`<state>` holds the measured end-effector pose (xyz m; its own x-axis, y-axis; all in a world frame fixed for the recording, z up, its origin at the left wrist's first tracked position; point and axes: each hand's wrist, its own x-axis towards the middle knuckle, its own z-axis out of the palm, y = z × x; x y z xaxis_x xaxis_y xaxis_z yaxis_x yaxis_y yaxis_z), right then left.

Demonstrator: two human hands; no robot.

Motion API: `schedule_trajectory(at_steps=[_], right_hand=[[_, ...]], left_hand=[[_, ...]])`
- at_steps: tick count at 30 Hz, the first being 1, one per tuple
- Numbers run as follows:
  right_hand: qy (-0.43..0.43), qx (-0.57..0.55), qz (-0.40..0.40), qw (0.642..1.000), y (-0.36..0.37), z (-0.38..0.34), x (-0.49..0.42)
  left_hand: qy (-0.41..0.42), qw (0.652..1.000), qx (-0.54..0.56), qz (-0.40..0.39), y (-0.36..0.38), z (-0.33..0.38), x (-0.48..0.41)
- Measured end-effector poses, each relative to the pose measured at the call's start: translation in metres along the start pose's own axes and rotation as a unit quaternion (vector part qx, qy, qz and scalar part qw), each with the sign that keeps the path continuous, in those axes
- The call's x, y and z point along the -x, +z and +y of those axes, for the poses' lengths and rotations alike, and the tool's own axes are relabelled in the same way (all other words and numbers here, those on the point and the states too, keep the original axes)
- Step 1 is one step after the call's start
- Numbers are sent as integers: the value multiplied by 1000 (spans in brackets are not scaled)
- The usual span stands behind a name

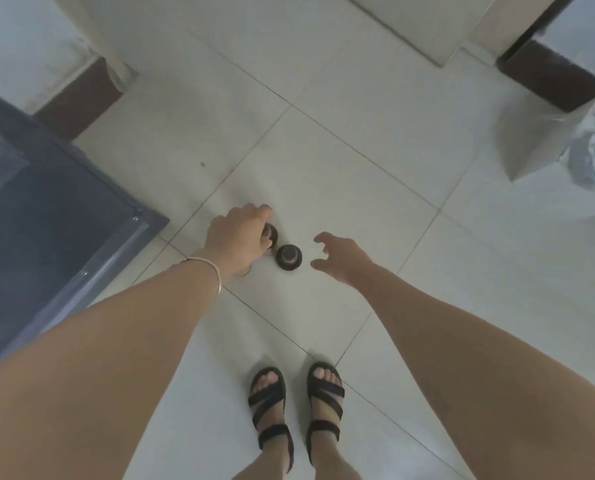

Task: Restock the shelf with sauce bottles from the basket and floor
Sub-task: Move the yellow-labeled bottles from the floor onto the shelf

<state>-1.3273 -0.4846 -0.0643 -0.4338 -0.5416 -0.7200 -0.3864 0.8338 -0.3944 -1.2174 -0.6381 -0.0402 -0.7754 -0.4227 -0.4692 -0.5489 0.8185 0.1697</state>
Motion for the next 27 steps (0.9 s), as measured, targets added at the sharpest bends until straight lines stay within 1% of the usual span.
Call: schedule_trajectory(at_steps=[4, 6, 11, 15, 18, 20, 23, 27], right_hand=[[14, -5, 1, 1000, 68, 40, -73], [15, -29, 1, 999, 97, 52, -100], [-40, -116, 43, 991, 135, 58, -144], [-70, -106, 58, 990, 138, 53, -153], [-71, -78, 62, 993, 134, 49, -152], [-57, -72, 64, 994, 130, 47, -149], [-27, -99, 76, 992, 115, 43, -138], [-1, -100, 86, 991, 77, 35, -103]], left_hand=[[-11, 1000, -4, -11, 64, -24, -51], [-7, 1000, -6, -16, 87, -34, -72], [6, 998, 63, -30, 121, -40, -104], [14, 997, 77, 14, 127, -41, -107], [19, 995, 94, 16, 126, -42, -105], [17, 995, 98, 20, 128, -42, -102], [6, 994, 103, 25, 122, -40, -96], [-6, 992, 125, 24, 78, -29, -79]])
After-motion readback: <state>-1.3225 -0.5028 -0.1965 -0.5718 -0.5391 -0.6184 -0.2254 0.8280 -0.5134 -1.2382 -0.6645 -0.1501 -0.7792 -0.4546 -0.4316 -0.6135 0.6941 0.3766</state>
